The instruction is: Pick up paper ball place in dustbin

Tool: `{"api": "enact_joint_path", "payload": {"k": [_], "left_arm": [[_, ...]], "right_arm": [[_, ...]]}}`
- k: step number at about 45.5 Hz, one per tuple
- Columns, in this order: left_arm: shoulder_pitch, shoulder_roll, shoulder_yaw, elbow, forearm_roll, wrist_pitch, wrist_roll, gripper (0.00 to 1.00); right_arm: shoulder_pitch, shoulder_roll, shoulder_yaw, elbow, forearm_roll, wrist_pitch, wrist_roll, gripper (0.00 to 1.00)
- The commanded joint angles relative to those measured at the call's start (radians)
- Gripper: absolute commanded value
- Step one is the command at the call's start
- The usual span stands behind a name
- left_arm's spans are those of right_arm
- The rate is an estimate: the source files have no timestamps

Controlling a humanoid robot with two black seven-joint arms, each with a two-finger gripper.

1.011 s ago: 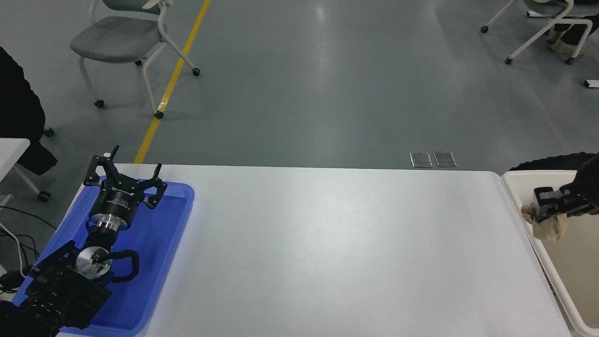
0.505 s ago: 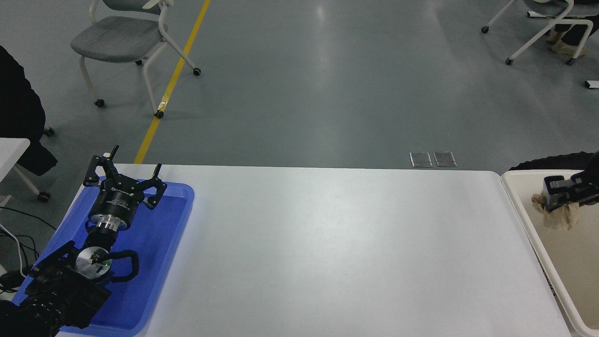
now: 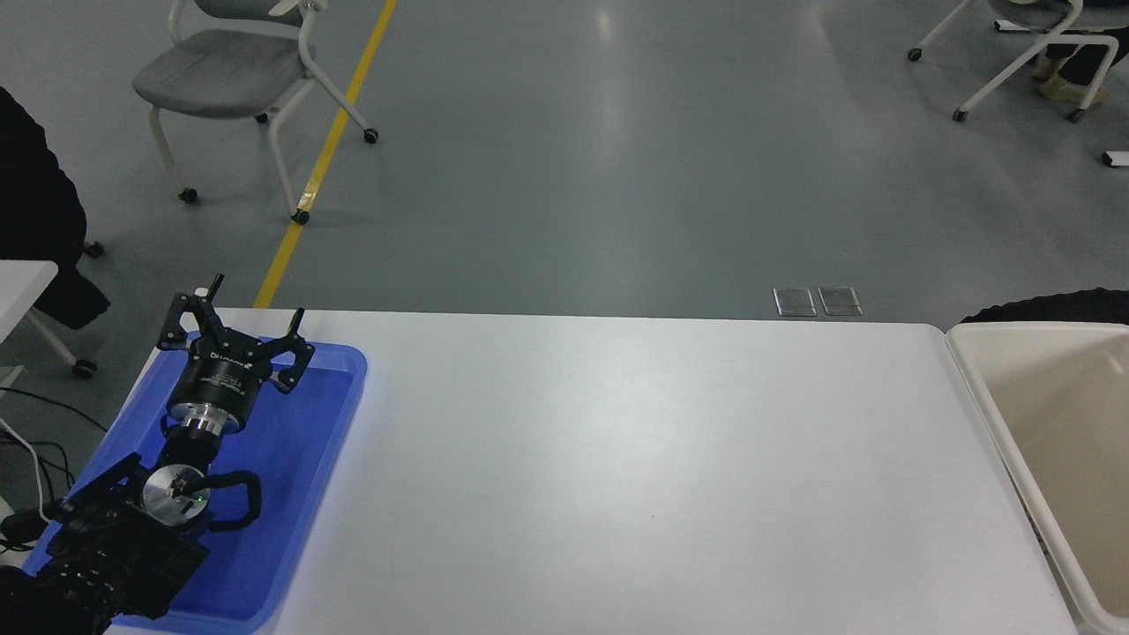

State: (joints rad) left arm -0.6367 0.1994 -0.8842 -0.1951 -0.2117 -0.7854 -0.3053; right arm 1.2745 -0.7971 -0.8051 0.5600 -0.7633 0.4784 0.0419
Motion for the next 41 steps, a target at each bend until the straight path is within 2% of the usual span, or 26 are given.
{"api": "enact_joint_path", "payload": {"k": [1, 15, 28, 29, 30, 31, 32, 33, 41], "left_arm": [[-0.001, 0.0, 0.001, 0.0, 0.0, 0.0, 0.0, 1.0], [-0.001, 0.0, 0.001, 0.0, 0.0, 0.0, 0.0, 1.0], [-0.001, 0.0, 0.001, 0.0, 0.0, 0.0, 0.0, 1.0], [-0.001, 0.0, -0.001, 0.0, 0.0, 0.0, 0.0, 1.0], [-0.001, 0.0, -0.001, 0.0, 0.0, 0.0, 0.0, 1.0], [-0.001, 0.0, -0.001, 0.0, 0.0, 0.0, 0.0, 1.0], [-0.001, 0.0, -0.001, 0.0, 0.0, 0.0, 0.0, 1.0], [-0.001, 0.0, -0.001, 0.0, 0.0, 0.0, 0.0, 1.0], [-0.001, 0.0, -0.001, 0.0, 0.0, 0.0, 0.0, 1.0]], "right_arm": [[-0.34, 0.128, 0.259, -0.267, 0.012, -0.099, -0.008, 0.0], [-0.523, 0.269, 0.369, -0.316, 0.065, -0.291, -0.022, 0.0], [-0.544, 0.289, 0.425, -0.321, 0.065, -0.326, -0.022, 0.0], [-0.544, 0.289, 0.426, -0.321, 0.065, -0.333, -0.022, 0.08], [-0.544, 0.289, 0.426, -0.321, 0.065, -0.336, -0.022, 0.24], [-0.544, 0.289, 0.426, -0.321, 0.065, -0.337, -0.022, 0.55], [-0.544, 0.288, 0.426, -0.321, 0.068, -0.339, -0.022, 0.91], [-0.544, 0.288, 0.428, -0.319, 0.068, -0.337, -0.023, 1.0], [-0.541, 0.282, 0.448, -0.321, 0.068, -0.337, -0.024, 1.0]]}}
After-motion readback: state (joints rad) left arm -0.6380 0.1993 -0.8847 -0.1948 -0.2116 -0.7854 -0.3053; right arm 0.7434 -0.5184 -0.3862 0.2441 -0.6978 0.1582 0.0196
